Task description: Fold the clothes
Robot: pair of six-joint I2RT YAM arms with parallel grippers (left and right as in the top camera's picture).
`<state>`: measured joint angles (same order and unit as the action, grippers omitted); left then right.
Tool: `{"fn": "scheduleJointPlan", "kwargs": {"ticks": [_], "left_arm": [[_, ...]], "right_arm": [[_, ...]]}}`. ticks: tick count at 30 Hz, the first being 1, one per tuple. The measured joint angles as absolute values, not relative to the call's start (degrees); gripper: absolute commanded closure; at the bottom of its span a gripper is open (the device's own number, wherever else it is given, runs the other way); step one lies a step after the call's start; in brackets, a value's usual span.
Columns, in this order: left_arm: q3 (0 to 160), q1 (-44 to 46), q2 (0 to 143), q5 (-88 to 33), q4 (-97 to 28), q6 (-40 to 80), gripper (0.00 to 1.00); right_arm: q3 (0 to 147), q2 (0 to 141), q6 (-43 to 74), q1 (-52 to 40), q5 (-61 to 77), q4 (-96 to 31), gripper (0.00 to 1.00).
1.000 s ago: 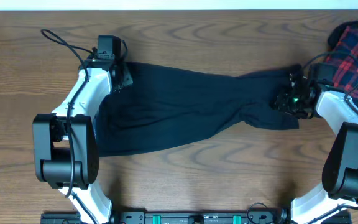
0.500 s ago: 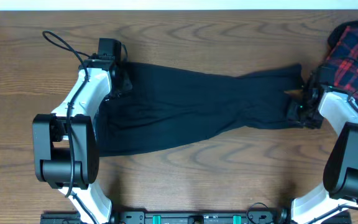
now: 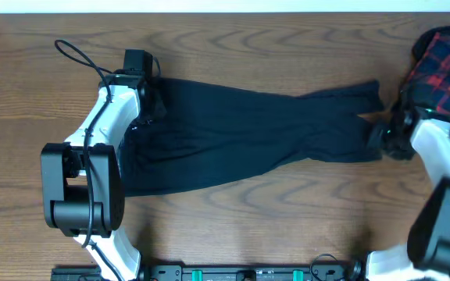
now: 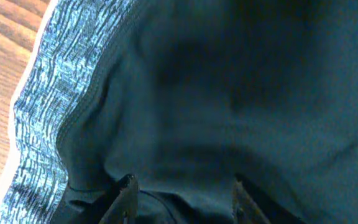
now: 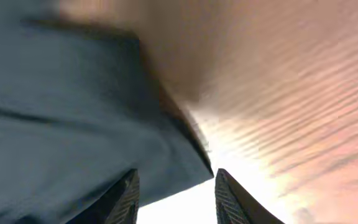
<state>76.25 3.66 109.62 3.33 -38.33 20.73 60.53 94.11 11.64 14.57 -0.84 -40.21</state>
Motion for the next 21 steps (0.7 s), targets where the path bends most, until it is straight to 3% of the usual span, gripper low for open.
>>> {"fn": "scheduleJointPlan", "kwargs": {"ticks": [8,21], "left_arm": [[76.2,3.7,109.6,3.4,-39.1,20.7,0.5],[76.2,3.7,109.6,3.4,-41.1,20.8,0.23]], "right_arm": [[63.1,85.7,11.2,13.3,7.1,-39.6,0.83],[60.4,106.0,10.6,8.2,14.3,-35.9,0.88]]}}
